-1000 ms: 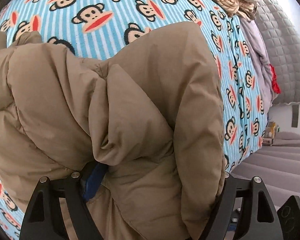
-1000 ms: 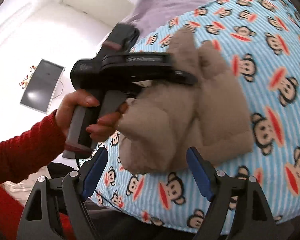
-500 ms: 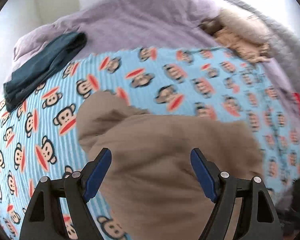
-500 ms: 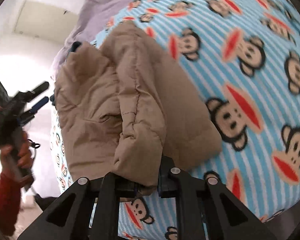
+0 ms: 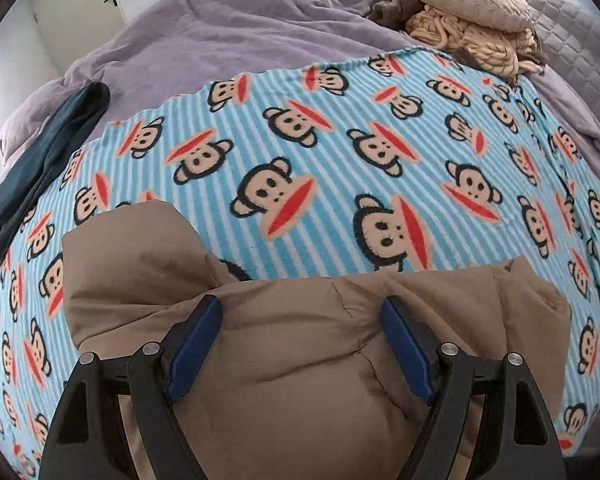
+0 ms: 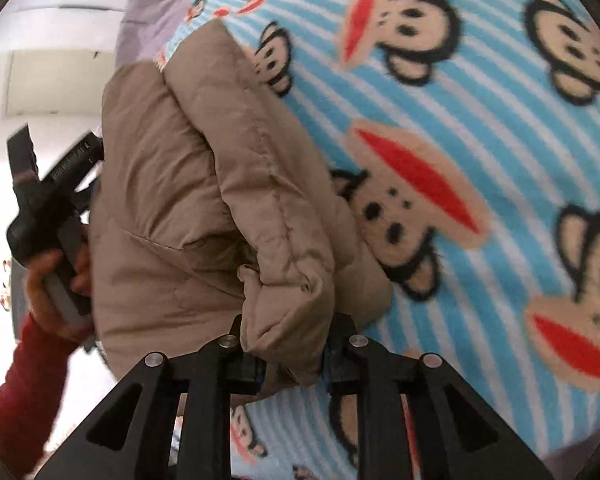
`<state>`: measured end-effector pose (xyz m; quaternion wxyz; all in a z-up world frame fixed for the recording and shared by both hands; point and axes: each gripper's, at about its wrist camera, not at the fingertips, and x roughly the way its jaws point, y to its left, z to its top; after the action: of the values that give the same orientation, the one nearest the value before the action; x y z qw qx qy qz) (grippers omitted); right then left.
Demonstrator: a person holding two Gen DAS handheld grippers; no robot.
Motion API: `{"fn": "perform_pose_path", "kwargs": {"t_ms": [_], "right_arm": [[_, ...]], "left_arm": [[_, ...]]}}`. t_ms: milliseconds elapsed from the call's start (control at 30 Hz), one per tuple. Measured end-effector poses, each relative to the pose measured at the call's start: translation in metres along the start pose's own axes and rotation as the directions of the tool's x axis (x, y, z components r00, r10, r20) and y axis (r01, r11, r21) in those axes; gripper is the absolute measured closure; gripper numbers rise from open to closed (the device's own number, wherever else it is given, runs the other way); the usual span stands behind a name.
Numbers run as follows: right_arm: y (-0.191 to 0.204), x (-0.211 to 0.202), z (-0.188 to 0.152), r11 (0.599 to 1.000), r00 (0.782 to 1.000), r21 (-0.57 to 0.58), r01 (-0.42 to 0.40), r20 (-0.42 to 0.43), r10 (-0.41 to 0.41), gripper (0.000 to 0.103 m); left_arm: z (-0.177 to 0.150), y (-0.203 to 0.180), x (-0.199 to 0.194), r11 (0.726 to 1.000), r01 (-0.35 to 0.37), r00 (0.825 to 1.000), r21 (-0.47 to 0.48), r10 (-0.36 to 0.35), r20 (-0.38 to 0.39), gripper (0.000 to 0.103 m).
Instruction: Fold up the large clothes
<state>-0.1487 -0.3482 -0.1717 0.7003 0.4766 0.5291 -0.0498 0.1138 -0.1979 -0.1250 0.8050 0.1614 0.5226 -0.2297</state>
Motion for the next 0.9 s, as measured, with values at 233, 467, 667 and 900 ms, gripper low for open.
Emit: {"fn": "perform_pose_path", "kwargs": {"t_ms": [233,467,667,900], "right_arm": [[0.049,-0.082,0.005,0.971,0.972,-0.209,0.116,0.224,-0.068,0.078],[0.111,-0.016,0.029,0.901,0.990,-0.419,0.111,0.125,-0.063,0.078],[0.104,0.018,0.026,0.883,0.989,-0.445,0.149,0.063,-0.135,0.079],[0.091,0.018,0.035,0.898,0.993,-0.424,0.116,0.014,-0.121,0.079]], "left_arm": [[-0.001,-0.001,0.005,1.000,-0.012,1.000,-0.003,0.012,-0.007,0.022],[-0.001,-0.004,0.005,0.999,-0.040,0.999,0.014,0.040,-0.012,0.022],[-0.002,0.016,-0.031,0.998,-0.011,1.000,-0.069,0.011,0.006,0.022],[-0.044,0.063,-0.090,0.979,0.014,1.000,-0.203,-0.013,0.005,0.022]]}}
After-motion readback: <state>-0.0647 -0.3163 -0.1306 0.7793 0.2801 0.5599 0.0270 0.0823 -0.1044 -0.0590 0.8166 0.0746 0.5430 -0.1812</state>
